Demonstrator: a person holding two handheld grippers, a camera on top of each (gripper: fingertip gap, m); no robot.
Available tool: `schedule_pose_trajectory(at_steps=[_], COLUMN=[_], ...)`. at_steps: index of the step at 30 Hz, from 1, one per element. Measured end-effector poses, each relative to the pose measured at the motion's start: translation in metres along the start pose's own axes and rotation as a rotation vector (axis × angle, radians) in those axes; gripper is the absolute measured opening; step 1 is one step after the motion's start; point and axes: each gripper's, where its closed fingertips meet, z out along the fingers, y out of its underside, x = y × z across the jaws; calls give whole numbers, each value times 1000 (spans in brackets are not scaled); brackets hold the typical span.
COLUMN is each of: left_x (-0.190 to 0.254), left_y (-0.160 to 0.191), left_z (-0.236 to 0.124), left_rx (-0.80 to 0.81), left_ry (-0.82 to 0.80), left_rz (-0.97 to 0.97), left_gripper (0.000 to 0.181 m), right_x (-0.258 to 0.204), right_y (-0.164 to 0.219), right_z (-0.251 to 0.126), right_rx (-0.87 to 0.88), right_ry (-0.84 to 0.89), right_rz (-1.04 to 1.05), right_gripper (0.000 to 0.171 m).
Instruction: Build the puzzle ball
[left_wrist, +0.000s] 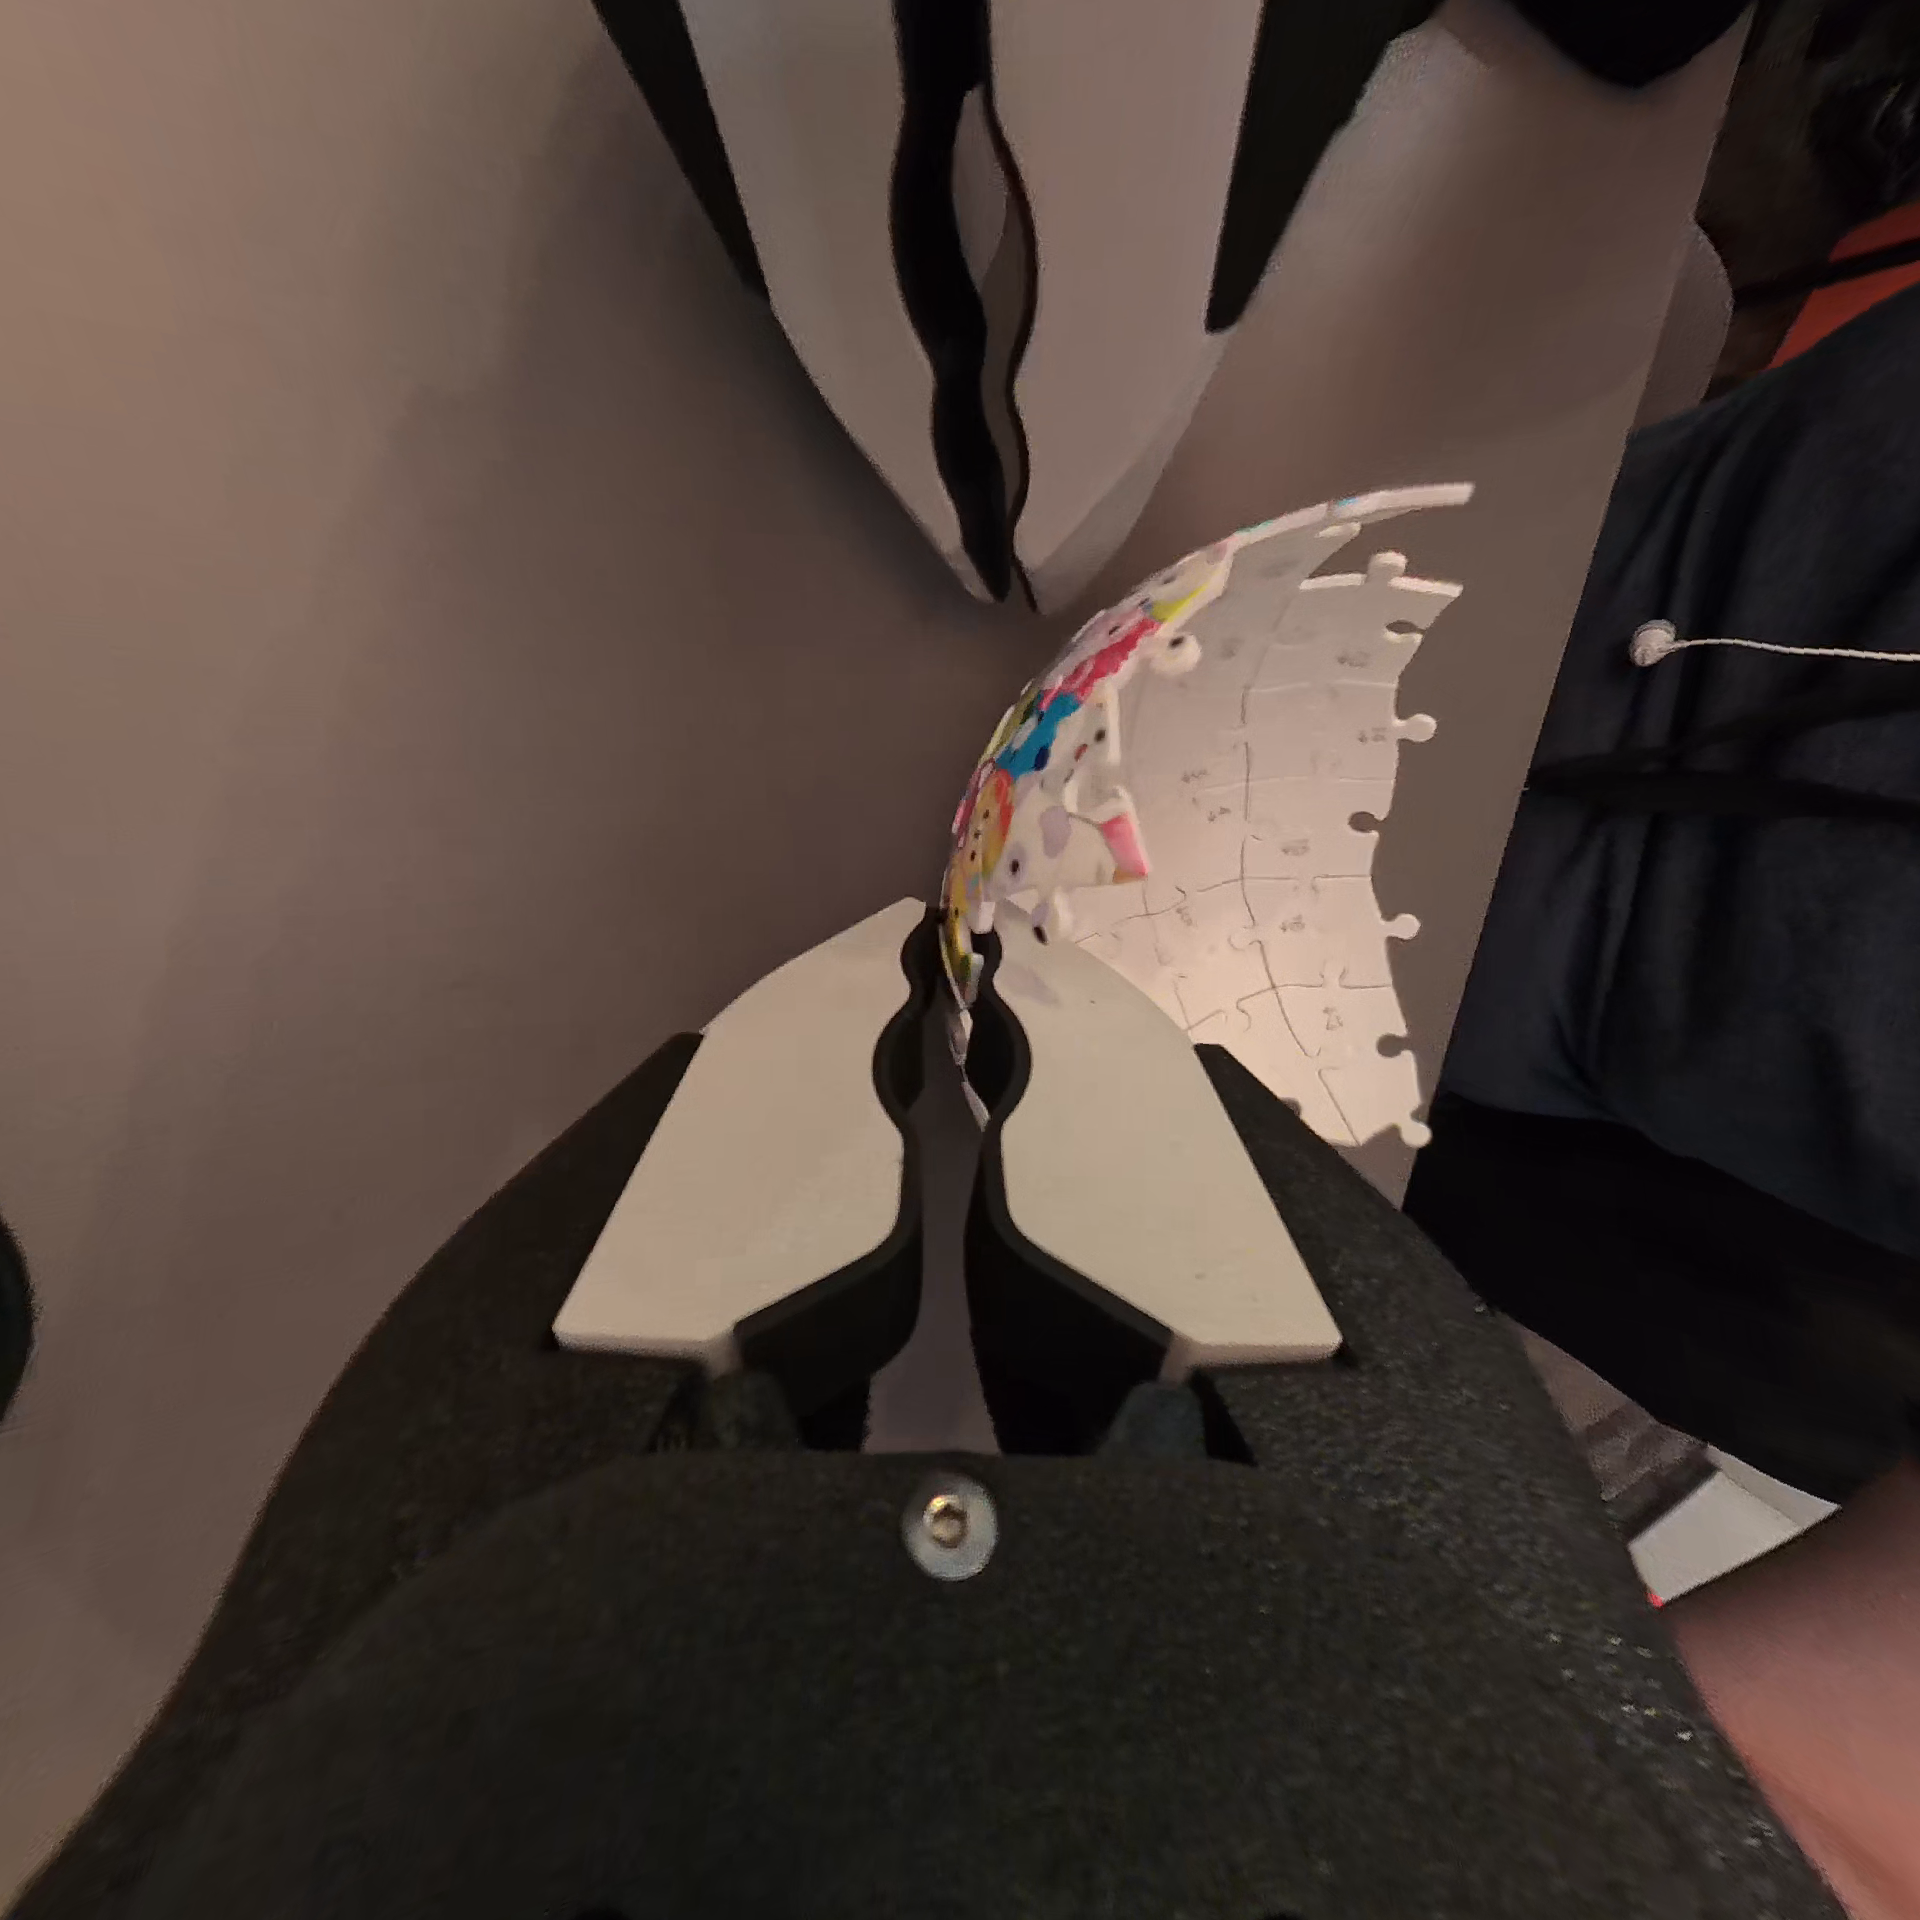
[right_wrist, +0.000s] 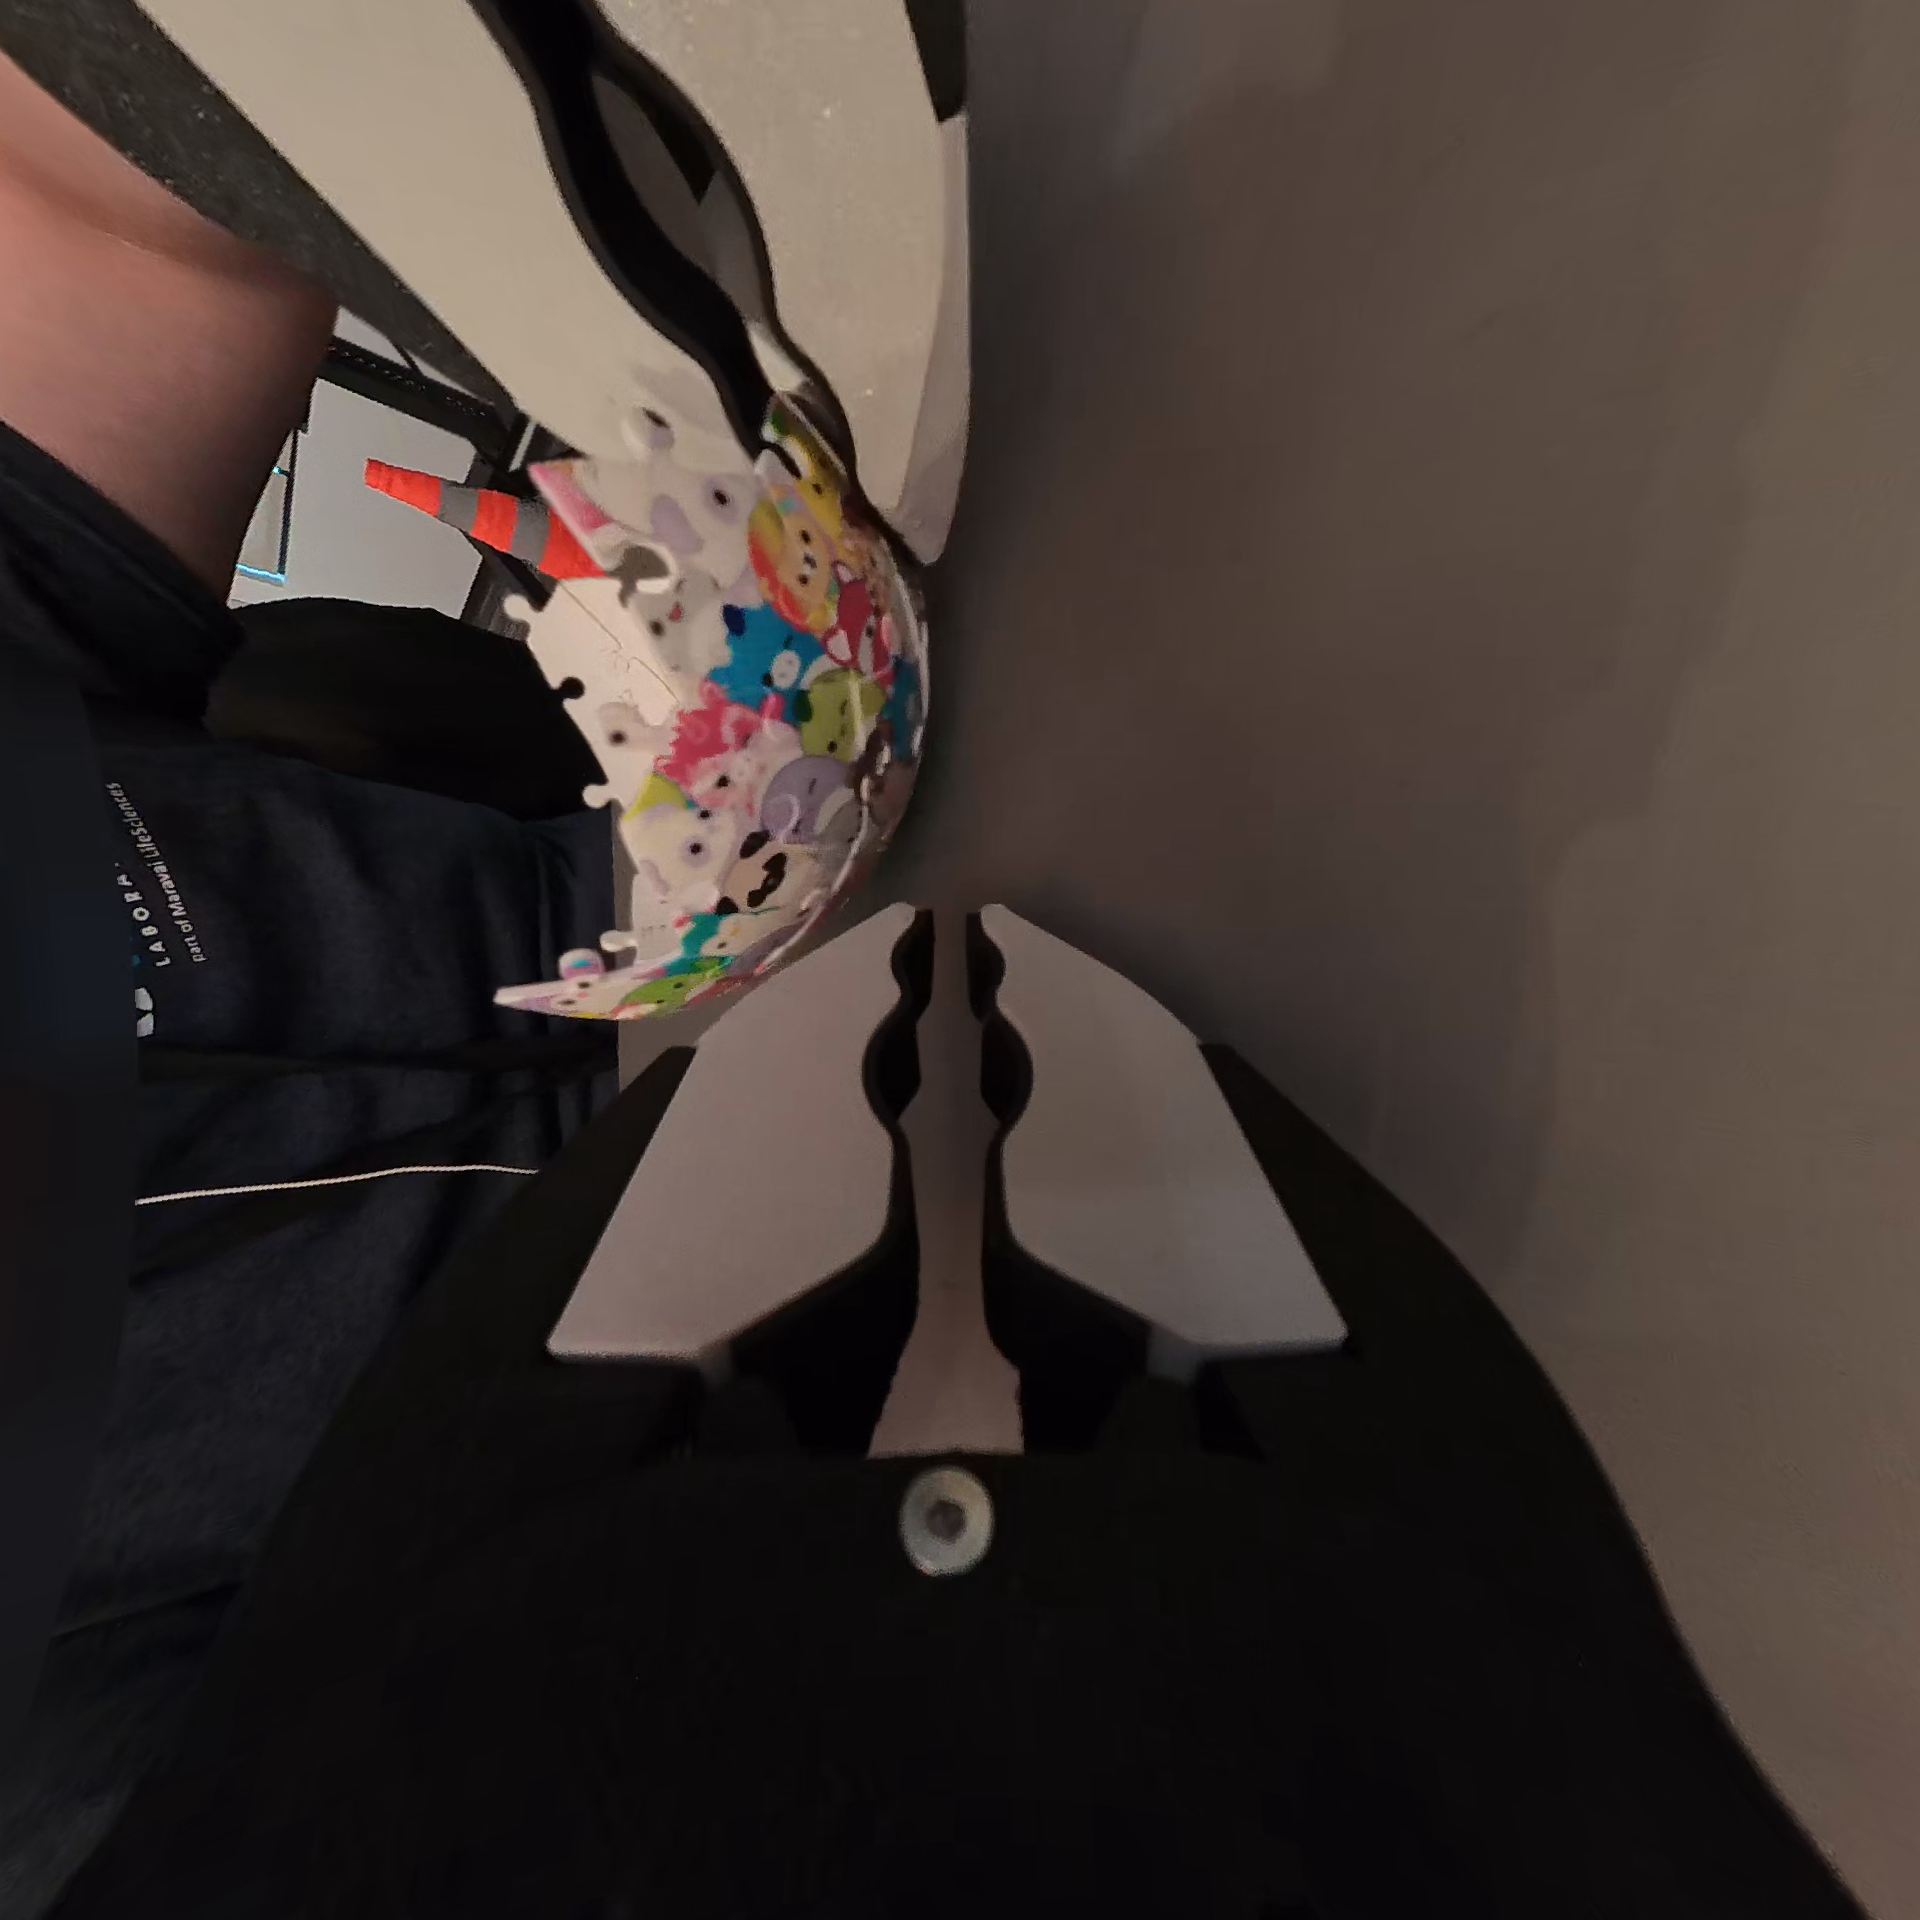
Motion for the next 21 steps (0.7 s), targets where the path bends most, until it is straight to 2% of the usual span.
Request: schedule_pose_trajectory(at_steps=[4,5,6,13,21], left_x=[6,6,7,4,1], left_y=[10,11,13,15,12], left_z=[3,2,1,-5,-1], left_rx=[-50,-46,-46,2,-7], left_ry=[10,6,14,5,5], left_rz=[0,-13,-13,-35,-49], left_gripper=[6,21,27,25,3], right_x=[0,0,0,0,-1], right_y=[3,3,4,4,4], right_z=[1,1,1,2,2], right_rx=[-13,-16,-19,-19,-22], right_ry=[-5,-6,-10,-16,-17], right_rz=[8,11,15,17,15], right_gripper=[7,7,7,7,7])
